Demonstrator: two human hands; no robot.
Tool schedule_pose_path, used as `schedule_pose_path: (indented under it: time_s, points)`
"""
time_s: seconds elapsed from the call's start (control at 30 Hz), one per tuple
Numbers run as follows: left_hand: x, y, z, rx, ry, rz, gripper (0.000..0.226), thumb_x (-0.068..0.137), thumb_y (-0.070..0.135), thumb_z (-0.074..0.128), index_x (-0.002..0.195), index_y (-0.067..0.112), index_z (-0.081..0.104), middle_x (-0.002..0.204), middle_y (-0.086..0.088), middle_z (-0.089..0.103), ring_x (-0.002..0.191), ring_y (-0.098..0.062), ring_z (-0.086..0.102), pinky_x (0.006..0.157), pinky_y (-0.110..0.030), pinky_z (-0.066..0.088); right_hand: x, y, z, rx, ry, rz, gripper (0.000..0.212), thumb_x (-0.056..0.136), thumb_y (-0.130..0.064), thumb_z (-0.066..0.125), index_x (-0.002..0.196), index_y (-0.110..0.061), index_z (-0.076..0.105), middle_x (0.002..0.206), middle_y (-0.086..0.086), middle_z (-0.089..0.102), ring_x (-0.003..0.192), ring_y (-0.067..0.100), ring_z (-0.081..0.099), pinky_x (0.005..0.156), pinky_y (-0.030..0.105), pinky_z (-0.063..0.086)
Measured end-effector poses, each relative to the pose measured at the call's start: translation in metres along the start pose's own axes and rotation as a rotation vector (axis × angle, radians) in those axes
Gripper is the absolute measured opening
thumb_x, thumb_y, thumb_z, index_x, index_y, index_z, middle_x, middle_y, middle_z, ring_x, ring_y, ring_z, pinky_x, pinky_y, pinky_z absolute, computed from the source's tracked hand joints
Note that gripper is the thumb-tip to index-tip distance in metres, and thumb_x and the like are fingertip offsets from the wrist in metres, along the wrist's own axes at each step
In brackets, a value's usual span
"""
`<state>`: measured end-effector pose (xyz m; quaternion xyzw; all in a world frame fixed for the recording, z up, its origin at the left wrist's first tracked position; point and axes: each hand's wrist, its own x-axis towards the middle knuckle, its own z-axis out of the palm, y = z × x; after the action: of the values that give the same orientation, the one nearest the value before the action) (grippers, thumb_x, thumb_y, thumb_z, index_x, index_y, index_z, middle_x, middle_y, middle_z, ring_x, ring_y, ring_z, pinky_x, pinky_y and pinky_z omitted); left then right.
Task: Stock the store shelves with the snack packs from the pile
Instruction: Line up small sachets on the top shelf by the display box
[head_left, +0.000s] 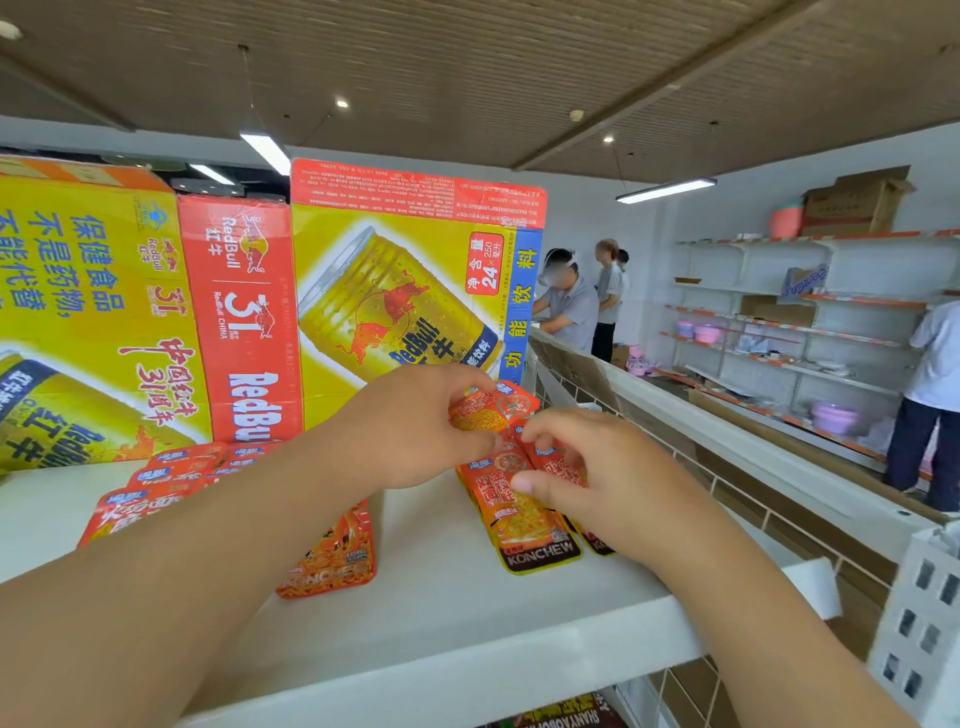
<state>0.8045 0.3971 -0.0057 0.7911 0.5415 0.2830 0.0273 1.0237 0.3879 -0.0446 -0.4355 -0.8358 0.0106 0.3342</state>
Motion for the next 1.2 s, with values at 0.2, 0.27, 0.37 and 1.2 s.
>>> schedule_pose_path:
  time_s: [0.2, 0.27, 0.37, 1.2]
  points:
    - [-0.001, 0.005, 0.009, -0.102, 0.030, 0.092, 0.051, 0.077, 0.057, 0.077, 0.123, 0.052, 0.058, 0.101, 0.020, 0.067, 0.068, 0.013, 0.059, 0.061, -0.016, 0.043, -0.002, -0.005, -0.004, -0.022, 0.055, 0.049, 0.030, 0.084, -0.056, 0.068, 0.101, -0.036, 0.054, 0.085, -0.021, 0.055, 0.082, -0.006, 0.053, 0.062, 0.019, 0.037]
    - [0.001, 0.003, 0.011, -0.092, 0.058, 0.125, 0.055, 0.077, 0.063, 0.072, 0.128, 0.050, 0.057, 0.105, 0.019, 0.065, 0.079, 0.008, 0.059, 0.069, -0.019, 0.044, -0.002, -0.005, -0.004, -0.012, 0.103, 0.077, 0.030, 0.083, -0.056, 0.068, 0.099, -0.035, 0.054, 0.084, -0.018, 0.055, 0.080, -0.004, 0.054, 0.060, 0.017, 0.036]
    - [0.000, 0.004, 0.012, -0.101, 0.080, 0.168, 0.052, 0.085, 0.052, 0.066, 0.135, 0.048, 0.057, 0.100, 0.022, 0.061, 0.080, -0.001, 0.062, 0.072, -0.027, 0.050, -0.001, -0.003, -0.004, 0.063, 0.170, 0.122, 0.027, 0.085, -0.053, 0.069, 0.101, -0.042, 0.051, 0.087, -0.025, 0.057, 0.082, -0.009, 0.055, 0.061, 0.013, 0.035]
    - [-0.002, 0.002, 0.019, -0.123, -0.119, 0.269, 0.038, 0.091, 0.037, 0.071, 0.127, 0.046, 0.063, 0.104, 0.029, 0.065, 0.094, 0.008, 0.060, 0.077, -0.016, 0.045, -0.005, 0.035, -0.019, -0.406, 0.051, 0.602, 0.062, 0.083, -0.068, 0.060, 0.116, -0.015, 0.065, 0.108, 0.010, 0.058, 0.102, 0.029, 0.060, 0.082, 0.035, 0.045]
